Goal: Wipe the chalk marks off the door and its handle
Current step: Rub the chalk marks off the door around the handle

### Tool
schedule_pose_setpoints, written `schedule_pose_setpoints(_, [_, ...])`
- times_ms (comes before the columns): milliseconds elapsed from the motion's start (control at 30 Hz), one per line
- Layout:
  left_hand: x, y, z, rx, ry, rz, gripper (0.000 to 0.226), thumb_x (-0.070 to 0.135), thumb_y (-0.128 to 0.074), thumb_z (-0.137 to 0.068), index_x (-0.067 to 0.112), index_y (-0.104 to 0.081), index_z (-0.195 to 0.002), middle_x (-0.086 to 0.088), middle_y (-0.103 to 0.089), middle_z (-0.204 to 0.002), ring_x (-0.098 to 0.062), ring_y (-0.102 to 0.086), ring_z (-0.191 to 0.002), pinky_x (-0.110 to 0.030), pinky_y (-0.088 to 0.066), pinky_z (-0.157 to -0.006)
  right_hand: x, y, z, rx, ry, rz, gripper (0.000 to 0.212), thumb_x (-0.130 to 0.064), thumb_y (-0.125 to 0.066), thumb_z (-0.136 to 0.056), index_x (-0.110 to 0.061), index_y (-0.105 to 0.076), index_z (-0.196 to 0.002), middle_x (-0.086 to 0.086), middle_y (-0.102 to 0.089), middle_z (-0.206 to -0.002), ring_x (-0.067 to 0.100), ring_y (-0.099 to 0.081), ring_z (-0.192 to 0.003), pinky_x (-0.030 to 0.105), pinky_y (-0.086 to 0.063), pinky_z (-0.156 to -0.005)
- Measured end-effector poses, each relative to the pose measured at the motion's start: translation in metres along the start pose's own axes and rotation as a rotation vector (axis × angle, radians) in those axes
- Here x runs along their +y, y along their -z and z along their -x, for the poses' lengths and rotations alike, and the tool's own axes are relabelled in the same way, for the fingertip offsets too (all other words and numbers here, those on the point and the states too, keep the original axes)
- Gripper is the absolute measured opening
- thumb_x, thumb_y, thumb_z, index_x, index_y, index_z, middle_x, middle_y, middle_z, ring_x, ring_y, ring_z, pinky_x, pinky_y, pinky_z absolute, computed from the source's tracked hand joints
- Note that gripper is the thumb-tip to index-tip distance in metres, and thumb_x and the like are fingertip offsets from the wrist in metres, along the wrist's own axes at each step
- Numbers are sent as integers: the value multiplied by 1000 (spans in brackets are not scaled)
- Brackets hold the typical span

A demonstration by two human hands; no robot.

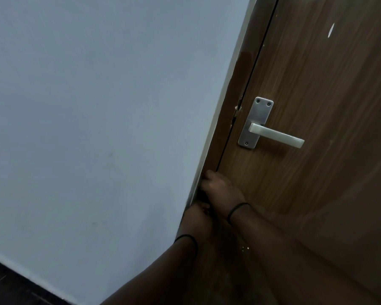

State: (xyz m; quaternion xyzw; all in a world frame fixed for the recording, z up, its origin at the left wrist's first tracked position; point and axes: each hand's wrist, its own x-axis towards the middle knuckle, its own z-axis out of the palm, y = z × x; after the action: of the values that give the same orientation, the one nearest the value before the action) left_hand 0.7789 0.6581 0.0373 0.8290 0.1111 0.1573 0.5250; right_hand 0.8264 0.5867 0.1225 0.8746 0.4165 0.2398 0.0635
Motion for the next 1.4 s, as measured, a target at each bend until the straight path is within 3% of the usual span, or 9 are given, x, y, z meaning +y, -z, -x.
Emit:
schedule_pose_setpoints(100, [7,1,0,-10,5,-31,15,20,-48,-93,21,-63,-94,-2,-68,-98,-22,-65,-90,-35,-54,-81,10,5,16,15,7,-3,7,-4,-60,-86,-7,-66,-88,11,-55,-97,27,-55,-85,33,-41,-65])
schedule_pose_setpoints(233, [25,8,-1,54,-27,36,15,15,-52,-89,24,-61,-98,4,-66,-102,-10,-56,-87,-23,-42,-77,29,37,20,204,-93,-81,7,3,-64,-81,-3,-66,-84,16,-57,-91,31,-56,-73,36,-46,-58])
schedule_pose_setpoints(367, [50,13,4,97,-61,-32,20,16,-47,-97,16,-62,-110,-3,-67,-111,-14,-60,-93,-25,-44,-78,14,41,6,2,-8,12,6,-6,-60,-86,-7,-64,-91,12,-53,-103,28,-55,-89,30,-34,-65])
schedule_pose_setpoints(467, [64,15,9,109,-61,-102,27,17,-43,-101,10,-61,-119,-8,-65,-120,-20,-62,-109,-27,-46,-89,0,43,-10,-85,-9,34,13,-3,-56,-86,-6,-64,-96,12,-52,-108,30,-54,-99,33,-38,-72])
schedule_pose_setpoints(633, [79,22,12,214,-185,98,31,5,-55,-90,10,-60,-120,-12,-64,-118,-27,-60,-110,-35,-50,-93,4,98,-42,122,-117,112,19,2,-55,-88,-6,-67,-99,12,-59,-105,31,-62,-96,39,-55,-77])
schedule_pose_setpoints(800, [109,34,15,218,-355,226,50,39,-40,-97,17,-49,-141,-4,-54,-141,-18,-50,-131,-39,-39,-112,13,163,-71,266,-282,95,21,6,-49,-89,-5,-66,-93,14,-59,-101,33,-63,-94,40,-51,-73])
schedule_pose_setpoints(1000, [130,56,-7,242,-575,-85,61,6,-41,-95,18,-28,-154,1,-26,-161,-13,-24,-148,-26,-21,-120,65,238,-105,470,-231,92,23,9,-49,-91,-2,-67,-98,16,-58,-105,30,-60,-93,39,-54,-80])
schedule_pose_setpoints(1200, [133,57,-31,266,-590,-128,67,10,-47,-95,20,-21,-156,4,-19,-163,-12,-16,-150,-31,-22,-122,89,264,-139,802,-380,-62,30,11,-44,-89,2,-71,-97,22,-64,-109,34,-61,-97,28,-41,-73])
schedule_pose_setpoints(1400, [125,52,-32,269,-631,-146,71,11,-47,-93,19,-16,-157,4,-10,-164,-10,-8,-151,-29,-22,-121,79,215,-109,514,-100,15,20,10,-58,-85,0,-73,-94,17,-59,-100,31,-58,-90,28,-38,-67])
